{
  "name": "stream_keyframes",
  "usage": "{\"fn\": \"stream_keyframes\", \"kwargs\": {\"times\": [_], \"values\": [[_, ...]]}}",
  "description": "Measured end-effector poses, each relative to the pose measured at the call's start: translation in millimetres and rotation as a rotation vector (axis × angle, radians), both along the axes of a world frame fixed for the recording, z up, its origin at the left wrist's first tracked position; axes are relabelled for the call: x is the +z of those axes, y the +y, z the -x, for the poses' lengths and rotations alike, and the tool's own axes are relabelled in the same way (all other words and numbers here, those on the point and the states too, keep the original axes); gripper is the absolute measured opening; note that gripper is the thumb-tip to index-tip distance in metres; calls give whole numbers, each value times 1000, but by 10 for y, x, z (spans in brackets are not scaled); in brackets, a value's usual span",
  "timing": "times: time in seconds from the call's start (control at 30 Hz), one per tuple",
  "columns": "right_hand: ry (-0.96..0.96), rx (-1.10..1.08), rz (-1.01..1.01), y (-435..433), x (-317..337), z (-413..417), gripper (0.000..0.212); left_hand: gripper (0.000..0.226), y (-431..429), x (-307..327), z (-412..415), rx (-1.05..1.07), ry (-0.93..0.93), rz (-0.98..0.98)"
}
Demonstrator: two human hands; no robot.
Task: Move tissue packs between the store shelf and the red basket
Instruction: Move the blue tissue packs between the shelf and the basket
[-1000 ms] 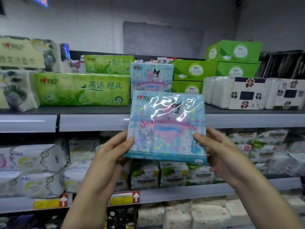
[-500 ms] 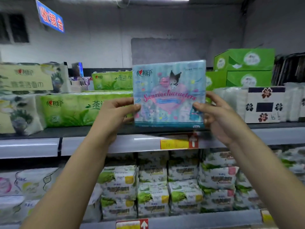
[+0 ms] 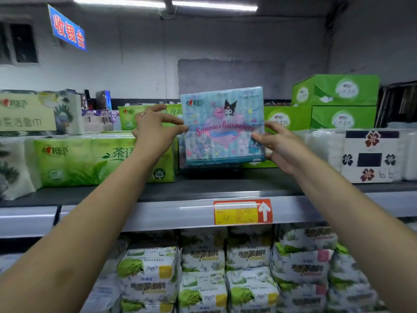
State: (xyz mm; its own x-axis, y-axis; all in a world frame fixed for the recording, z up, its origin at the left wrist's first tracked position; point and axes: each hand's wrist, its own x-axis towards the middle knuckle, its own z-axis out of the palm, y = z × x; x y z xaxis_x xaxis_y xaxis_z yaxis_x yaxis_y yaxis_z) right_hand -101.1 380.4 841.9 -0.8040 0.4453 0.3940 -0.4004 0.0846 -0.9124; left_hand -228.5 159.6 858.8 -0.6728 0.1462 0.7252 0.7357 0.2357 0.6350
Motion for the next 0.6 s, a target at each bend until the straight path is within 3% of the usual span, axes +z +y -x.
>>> {"fn": "stream_keyframes", "kwargs": {"times": [0.2,0.43,0.6], "values": [[-52,-30,-58,-65,-33,211,50,22,-36,-15,79,201,-25,93],[-107,-48,-125,-39,-127,345,51,20,-62,-129,87,216,25,62],[-113,-119,-279,19,-172,371,46,13,-56,-182,94,220,51,80]]}}
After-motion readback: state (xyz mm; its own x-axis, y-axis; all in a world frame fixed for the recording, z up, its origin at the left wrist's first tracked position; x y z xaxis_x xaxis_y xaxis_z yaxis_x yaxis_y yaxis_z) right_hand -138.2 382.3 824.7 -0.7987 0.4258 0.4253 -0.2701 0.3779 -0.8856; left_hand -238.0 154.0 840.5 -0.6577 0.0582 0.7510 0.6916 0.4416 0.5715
